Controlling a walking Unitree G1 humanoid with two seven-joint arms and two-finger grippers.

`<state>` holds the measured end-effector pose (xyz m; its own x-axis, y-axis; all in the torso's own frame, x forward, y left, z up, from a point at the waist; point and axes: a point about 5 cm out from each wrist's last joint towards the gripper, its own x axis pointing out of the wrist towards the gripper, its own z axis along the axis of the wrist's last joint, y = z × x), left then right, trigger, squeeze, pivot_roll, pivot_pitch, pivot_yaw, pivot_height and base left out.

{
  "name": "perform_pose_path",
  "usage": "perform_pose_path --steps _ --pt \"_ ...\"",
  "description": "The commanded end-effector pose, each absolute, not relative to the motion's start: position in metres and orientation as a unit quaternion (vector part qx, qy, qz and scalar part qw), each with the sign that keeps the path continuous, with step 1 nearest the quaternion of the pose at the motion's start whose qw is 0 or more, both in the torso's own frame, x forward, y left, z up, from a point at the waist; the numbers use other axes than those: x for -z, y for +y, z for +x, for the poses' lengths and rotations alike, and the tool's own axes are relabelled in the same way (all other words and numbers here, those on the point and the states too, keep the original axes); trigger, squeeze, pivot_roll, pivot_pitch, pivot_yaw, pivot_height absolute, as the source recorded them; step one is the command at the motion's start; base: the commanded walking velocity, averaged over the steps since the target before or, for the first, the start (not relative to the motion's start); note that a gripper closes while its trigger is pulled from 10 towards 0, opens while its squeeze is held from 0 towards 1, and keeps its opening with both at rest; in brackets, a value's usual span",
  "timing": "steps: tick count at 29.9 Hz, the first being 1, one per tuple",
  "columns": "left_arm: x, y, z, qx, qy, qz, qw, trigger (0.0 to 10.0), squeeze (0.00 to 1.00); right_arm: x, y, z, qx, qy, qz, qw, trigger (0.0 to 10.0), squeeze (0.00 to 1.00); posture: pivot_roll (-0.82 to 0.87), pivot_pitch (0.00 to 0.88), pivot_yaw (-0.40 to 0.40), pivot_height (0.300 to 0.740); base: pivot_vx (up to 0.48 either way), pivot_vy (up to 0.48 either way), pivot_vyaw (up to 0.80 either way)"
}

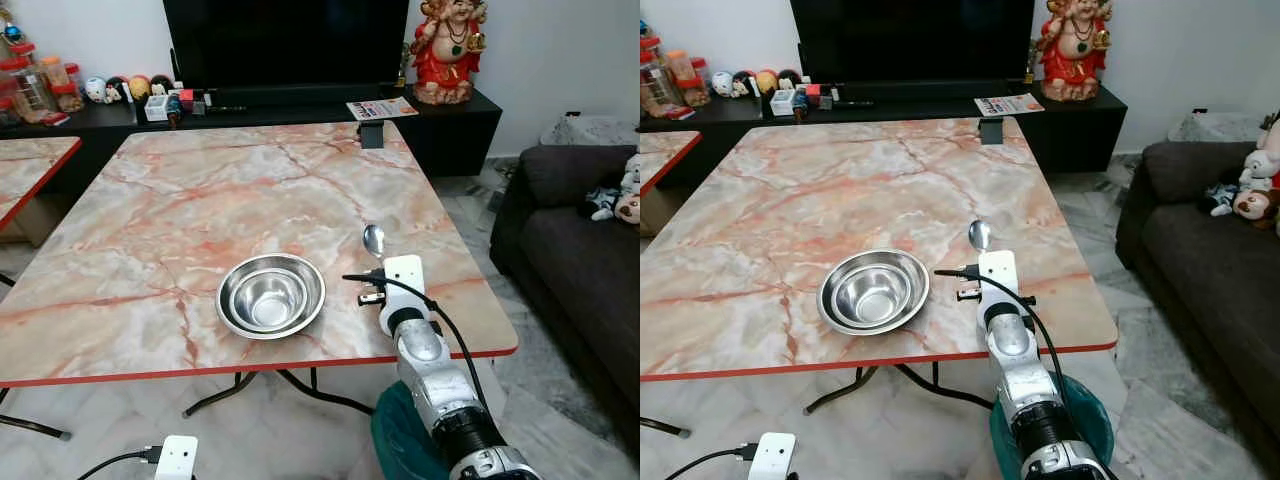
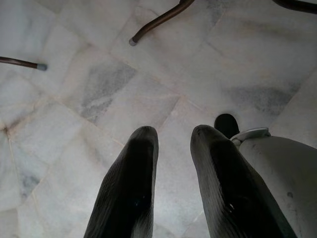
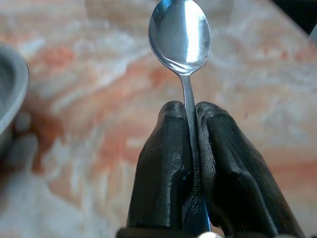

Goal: Setting the table

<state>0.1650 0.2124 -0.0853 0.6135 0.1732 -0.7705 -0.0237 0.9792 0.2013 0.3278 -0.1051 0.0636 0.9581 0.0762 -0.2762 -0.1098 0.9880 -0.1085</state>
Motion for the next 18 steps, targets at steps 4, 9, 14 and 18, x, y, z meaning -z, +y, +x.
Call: perform_pose_path --steps 4,9,14,18 --pt "0.086 0.214 0.164 -0.047 0.443 0.097 0.89 10.0 0.0 -0.057 -0.1 0.323 -0.062 0.166 -0.065 0.982 10.0 0.0 -0.03 0.0 0.023 0.727 0.0 0.0 0.0" --pt "0.087 0.214 0.162 -0.05 0.447 0.098 0.888 10.0 0.0 -0.053 -0.087 0.321 -0.089 0.188 -0.063 0.976 10.0 0.0 -0.02 0.0 0.021 0.727 0.0 0.0 0.0" --pt "0.087 0.216 0.161 -0.055 0.448 0.098 0.887 10.0 0.0 -0.059 -0.077 0.324 -0.099 0.185 -0.057 0.976 10.0 0.0 -0.02 0.0 0.019 0.727 0.0 0.0 0.0" --pt "0.087 0.217 0.161 -0.059 0.449 0.096 0.886 10.0 0.0 -0.063 -0.068 0.328 -0.108 0.185 -0.055 0.975 10.0 0.0 -0.02 0.0 0.017 0.727 0.0 0.0 0.0"
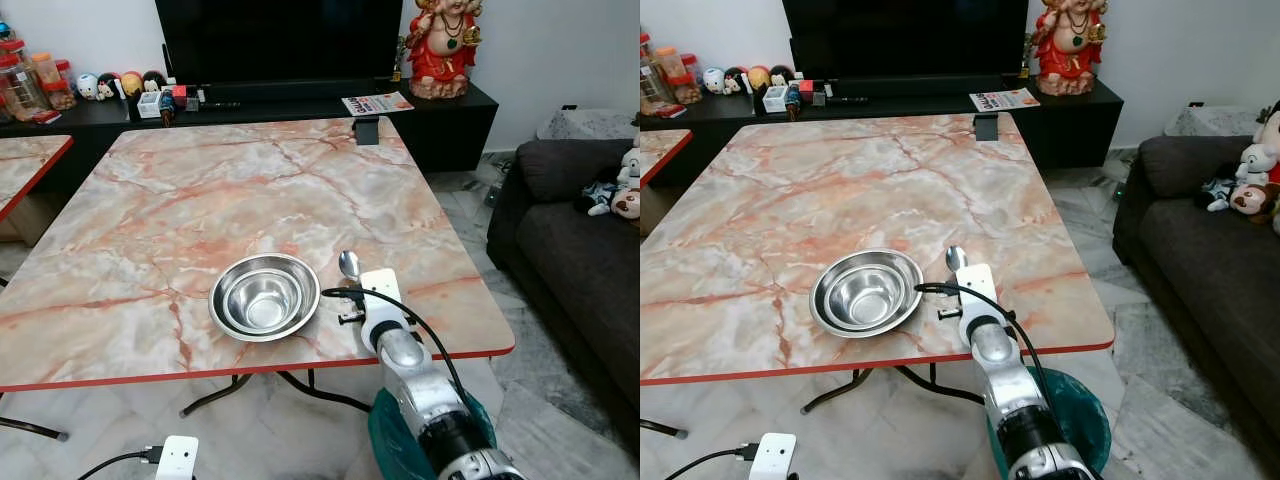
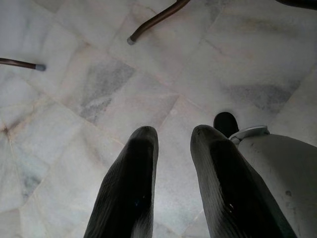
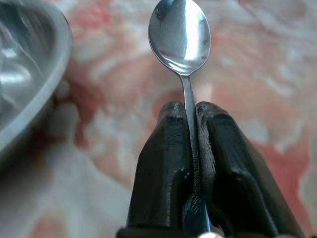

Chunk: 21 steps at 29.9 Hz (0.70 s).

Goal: Setting the table

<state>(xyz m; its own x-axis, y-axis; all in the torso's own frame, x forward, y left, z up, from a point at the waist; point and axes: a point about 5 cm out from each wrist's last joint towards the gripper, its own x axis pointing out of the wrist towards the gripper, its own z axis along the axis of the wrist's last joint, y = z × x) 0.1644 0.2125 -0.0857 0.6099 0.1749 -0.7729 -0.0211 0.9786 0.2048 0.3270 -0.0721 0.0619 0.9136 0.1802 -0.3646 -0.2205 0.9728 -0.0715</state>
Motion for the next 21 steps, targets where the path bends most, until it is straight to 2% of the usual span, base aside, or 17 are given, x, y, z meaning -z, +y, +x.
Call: perform_pose_path --steps 1,21 --pt "0.087 0.217 0.161 -0.06 0.449 0.096 0.886 10.0 0.0 -0.064 -0.066 0.33 -0.108 0.188 -0.056 0.975 10.0 0.0 -0.01 0.0 0.015 0.727 0.0 0.0 0.0" --pt "0.087 0.219 0.159 -0.062 0.456 0.097 0.883 10.0 0.0 -0.053 -0.067 0.328 -0.076 0.224 -0.066 0.969 10.0 0.0 -0.01 0.0 0.02 0.727 0.0 0.0 0.0"
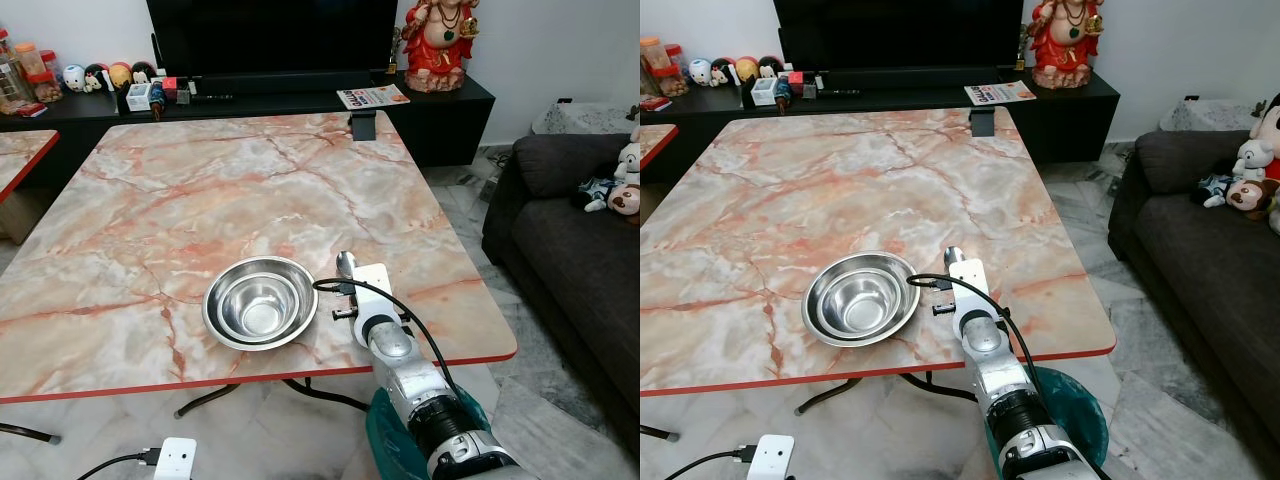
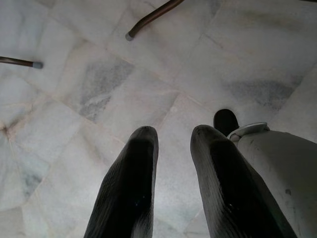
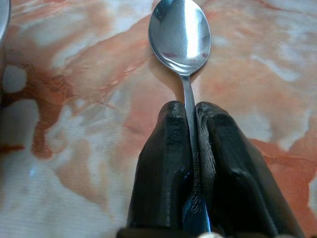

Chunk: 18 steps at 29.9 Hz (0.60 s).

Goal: Setting the table

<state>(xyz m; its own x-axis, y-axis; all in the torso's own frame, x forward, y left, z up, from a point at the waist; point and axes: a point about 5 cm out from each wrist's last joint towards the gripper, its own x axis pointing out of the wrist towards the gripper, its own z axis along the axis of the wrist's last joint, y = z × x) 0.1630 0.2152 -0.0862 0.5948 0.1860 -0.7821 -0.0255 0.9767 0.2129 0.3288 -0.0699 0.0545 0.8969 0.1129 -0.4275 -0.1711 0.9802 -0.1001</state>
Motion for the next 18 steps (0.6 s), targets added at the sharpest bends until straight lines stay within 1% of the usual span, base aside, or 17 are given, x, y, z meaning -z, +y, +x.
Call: perform_pose_path --steps 1,4,5,6,7,8,9,11,18 --pt "0.0875 0.2197 0.1589 -0.061 0.456 0.097 0.882 10.0 0.0 -0.0525 -0.0661 0.3278 -0.076 0.225 -0.065 0.969 10.0 0.0 -0.01 0.0 0.021 0.727 0.0 0.0 0.0" --pt "0.0874 0.2199 0.159 -0.062 0.457 0.098 0.882 10.0 0.0 -0.0524 -0.0652 0.3277 -0.08 0.225 -0.061 0.969 10.0 0.0 -0.01 0.0 0.02 0.727 0.0 0.0 0.0" --pt "0.0874 0.2201 0.159 -0.061 0.457 0.098 0.882 10.0 0.0 -0.0524 -0.0643 0.3277 -0.083 0.225 -0.058 0.969 10.0 0.81 -0.01 0.0 0.02 0.727 0.0 0.0 0.0" --pt "0.0874 0.2201 0.159 -0.061 0.457 0.098 0.882 10.0 0.0 -0.0524 -0.0643 0.3277 -0.083 0.225 -0.058 0.969 10.0 0.81 -0.01 0.0 0.02 0.727 0.0 0.0 0.0" --pt "0.0874 0.2201 0.159 -0.062 0.457 0.099 0.882 10.0 0.0 -0.0524 -0.0641 0.3277 -0.083 0.225 -0.059 0.969 10.0 0.93 -0.01 0.0 0.02 0.727 0.0 0.0 0.0" --pt "0.0874 0.2202 0.1591 -0.062 0.457 0.099 0.882 10.0 0.0 -0.0525 -0.0641 0.3278 -0.083 0.225 -0.061 0.969 10.0 0.92 -0.01 0.0 0.02 0.727 0.0 0.0 0.0" --pt "0.0873 0.2204 0.1591 -0.062 0.457 0.099 0.882 10.0 0.0 -0.0527 -0.0641 0.328 -0.082 0.224 -0.061 0.969 10.0 0.98 -0.01 0.0 0.02 0.727 0.0 0.0 0.0" --pt "0.0874 0.2203 0.1589 -0.062 0.457 0.099 0.882 10.0 0.0 -0.0528 -0.0641 0.3281 -0.081 0.224 -0.06 0.969 10.0 1.0 -0.01 0.0 0.02 0.727 0.0 0.0 0.0" --pt "0.0873 0.2205 0.159 -0.062 0.458 0.1 0.881 10.0 0.0 -0.0548 -0.0626 0.3292 -0.085 0.218 -0.054 0.971 10.0 1.0 -0.01 0.0 0.019 0.727 0.0 0.0 0.0"
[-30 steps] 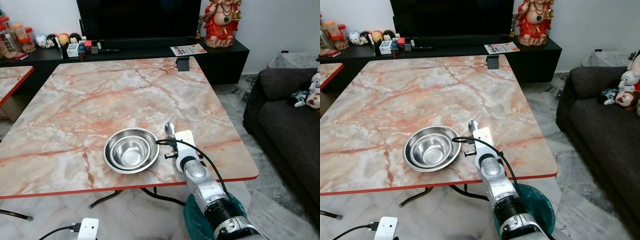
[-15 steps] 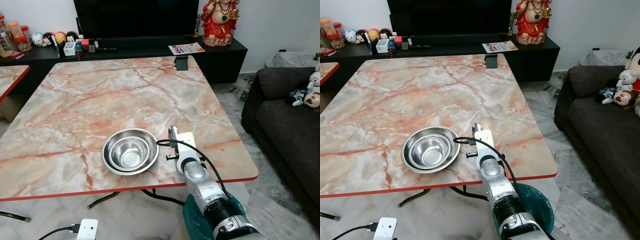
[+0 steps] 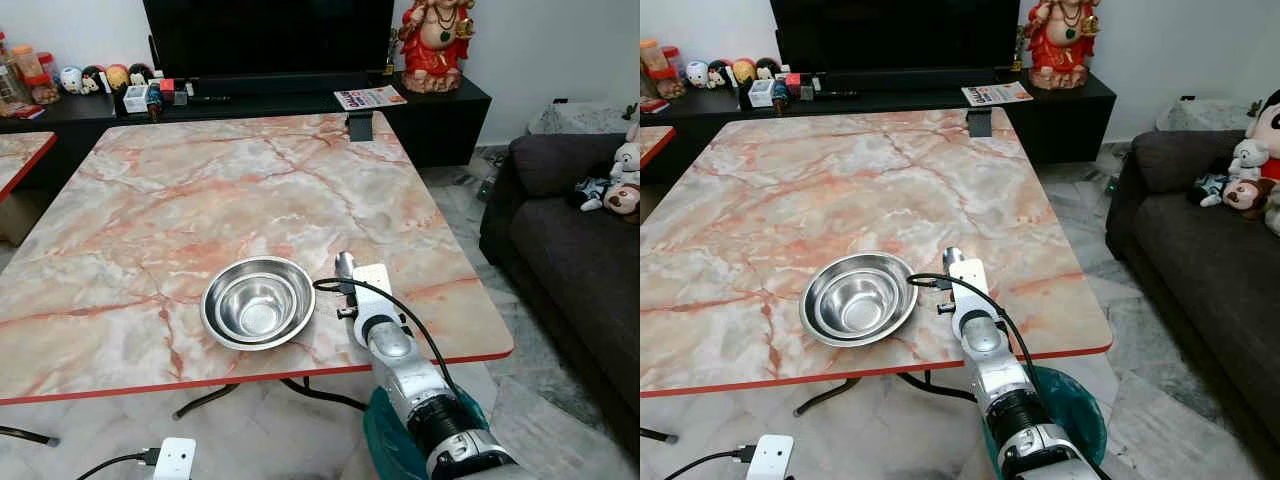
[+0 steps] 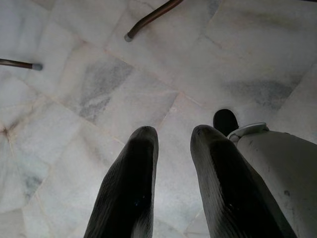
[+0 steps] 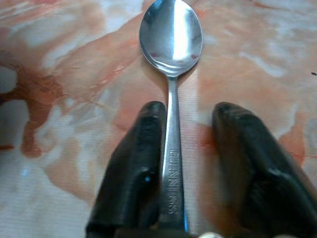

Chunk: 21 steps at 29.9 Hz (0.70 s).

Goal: Setting the table

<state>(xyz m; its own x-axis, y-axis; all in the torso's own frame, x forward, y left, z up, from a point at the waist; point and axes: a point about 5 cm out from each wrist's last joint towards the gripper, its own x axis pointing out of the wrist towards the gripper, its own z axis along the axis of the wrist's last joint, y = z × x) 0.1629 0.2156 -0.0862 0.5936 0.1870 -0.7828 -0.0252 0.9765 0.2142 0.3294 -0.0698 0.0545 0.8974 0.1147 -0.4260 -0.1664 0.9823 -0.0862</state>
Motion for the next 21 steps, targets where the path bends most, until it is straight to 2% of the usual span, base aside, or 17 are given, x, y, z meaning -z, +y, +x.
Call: perform_pose_path --steps 1,4,5,9,10,11,21 --pt "0.087 0.221 0.159 -0.062 0.458 0.101 0.881 10.0 0.0 -0.055 -0.063 0.329 -0.085 0.218 -0.054 0.971 10.0 1.0 -0.01 0.0 0.019 0.727 0.0 0.0 0.0" --pt "0.087 0.221 0.159 -0.063 0.457 0.101 0.881 10.0 0.0 -0.056 -0.062 0.33 -0.087 0.212 -0.053 0.972 10.0 1.0 -0.01 0.0 0.019 0.727 0.0 0.0 0.0" --pt "0.087 0.221 0.16 -0.064 0.457 0.101 0.881 10.0 0.0 -0.061 -0.059 0.331 -0.095 0.196 -0.04 0.975 10.0 0.84 -0.01 0.0 0.02 0.727 0.0 0.0 0.0" --pt "0.087 0.221 0.16 -0.064 0.457 0.101 0.881 10.0 0.0 -0.065 -0.056 0.332 -0.103 0.181 -0.026 0.978 10.0 0.84 -0.01 0.0 0.02 0.727 0.0 0.0 0.0" --pt "0.087 0.221 0.16 -0.064 0.457 0.101 0.881 10.0 0.0 -0.071 -0.052 0.333 -0.116 0.156 -0.012 0.981 10.0 0.0 -0.01 0.0 0.02 0.727 0.0 0.0 0.0" --pt "0.087 0.22 0.16 -0.063 0.457 0.1 0.881 10.0 0.0 -0.082 -0.045 0.334 -0.137 0.117 0.009 0.984 10.0 0.0 -0.01 0.0 0.021 0.727 0.0 0.0 0.0" --pt "0.088 0.216 0.161 -0.057 0.459 0.095 0.882 10.0 0.0 -0.087 -0.049 0.334 -0.129 0.088 0.013 0.988 10.0 0.0 -0.01 0.0 0.018 0.727 0.0 0.0 0.0"
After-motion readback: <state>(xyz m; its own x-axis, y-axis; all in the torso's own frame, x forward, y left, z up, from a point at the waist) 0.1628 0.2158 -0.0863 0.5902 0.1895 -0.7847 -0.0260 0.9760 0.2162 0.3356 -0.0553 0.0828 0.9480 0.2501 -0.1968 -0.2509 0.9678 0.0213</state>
